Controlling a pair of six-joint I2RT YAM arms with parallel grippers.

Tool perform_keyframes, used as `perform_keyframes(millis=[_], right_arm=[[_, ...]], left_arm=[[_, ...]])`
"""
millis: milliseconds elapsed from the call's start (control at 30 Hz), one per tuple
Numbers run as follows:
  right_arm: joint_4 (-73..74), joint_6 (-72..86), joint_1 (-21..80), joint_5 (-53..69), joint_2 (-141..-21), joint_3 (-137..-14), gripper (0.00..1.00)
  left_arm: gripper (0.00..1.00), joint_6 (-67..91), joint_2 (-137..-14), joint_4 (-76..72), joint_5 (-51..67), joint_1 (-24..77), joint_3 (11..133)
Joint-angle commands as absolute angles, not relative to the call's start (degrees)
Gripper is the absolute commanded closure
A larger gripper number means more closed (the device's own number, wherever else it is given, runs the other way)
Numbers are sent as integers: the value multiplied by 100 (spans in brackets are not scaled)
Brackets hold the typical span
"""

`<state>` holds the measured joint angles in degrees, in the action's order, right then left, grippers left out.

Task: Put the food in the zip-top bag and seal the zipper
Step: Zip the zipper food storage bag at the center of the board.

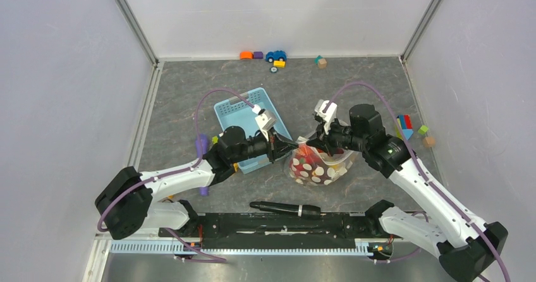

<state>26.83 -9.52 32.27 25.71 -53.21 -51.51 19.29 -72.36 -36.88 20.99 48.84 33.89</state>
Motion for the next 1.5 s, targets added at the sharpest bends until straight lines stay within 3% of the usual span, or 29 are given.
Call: perform_keyframes(millis=[0, 267, 300, 433, 500, 667, 800, 867, 933, 1033, 1467], right_arm=[[2986, -1121, 3102, 1761, -5273, -5471, 100], [3265, -1208, 3100, 1987, -5440, -5677, 100], [3222, -1213, 3103, 2240, -5496, -5673, 100], [2957, -1302, 3111, 3076, -5663, -5688, 100], [2949, -1335, 3111, 3323, -5711, -5783, 100], [2880, -1454, 3137, 3743, -5588, -5735, 100], [2896, -1502, 3161, 3815, -5553, -5695, 100], [2941, -1527, 3169, 3791, -5565, -5703, 100], [2953, -1525, 3172, 3700, -5581, -5713, 100], [3005, -1486, 3175, 3399, -5593, -5747, 100], [3504, -1318, 3173, 2164, -5516, -5737, 99]], left_arm=[[98, 1598, -7113, -3593, 1650, 4702, 3210], [98, 1497, -7149, -3726, 2253, 4700, 3200], [92, 1497, -7188, -3740, 2440, 4702, 3243], [40, 1459, -7322, -3828, 3112, 4702, 3418], [24, 1348, -7413, -3923, 3369, 4702, 3474], [21, 1121, -7781, -3947, 3705, 4700, 3759], [25, 1139, -8167, -3983, 4159, 4694, 4157], [33, 1084, -8274, -3949, 4321, 4693, 4315], [52, 1037, -8329, -3929, 4525, 4692, 4438], [98, 985, -8392, -3858, 4684, 4693, 4546], [98, 1135, -7834, -4212, 2784, 4693, 3729]])
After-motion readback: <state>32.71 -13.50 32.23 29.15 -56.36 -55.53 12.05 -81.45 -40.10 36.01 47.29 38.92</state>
